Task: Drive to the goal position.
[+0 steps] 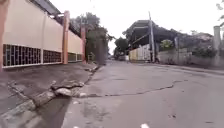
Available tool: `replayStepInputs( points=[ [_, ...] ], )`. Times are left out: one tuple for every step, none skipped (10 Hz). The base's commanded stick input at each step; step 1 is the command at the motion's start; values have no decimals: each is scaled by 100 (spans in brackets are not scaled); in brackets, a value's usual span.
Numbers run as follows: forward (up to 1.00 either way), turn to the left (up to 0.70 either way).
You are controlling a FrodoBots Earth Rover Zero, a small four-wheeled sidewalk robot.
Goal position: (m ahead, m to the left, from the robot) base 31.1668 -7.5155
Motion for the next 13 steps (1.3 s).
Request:
replayStepInputs(
  points=[
    [85, 0],
    [85, 0],
    [85, 0],
    [85, 0],
    [85, -10],
    [85, -9],
    [85, 0],
    [85, 0],
    [85, 0],
    [85, 0],
    [85, 0],
    [85, 0],
    [85, 0]
  ],
)
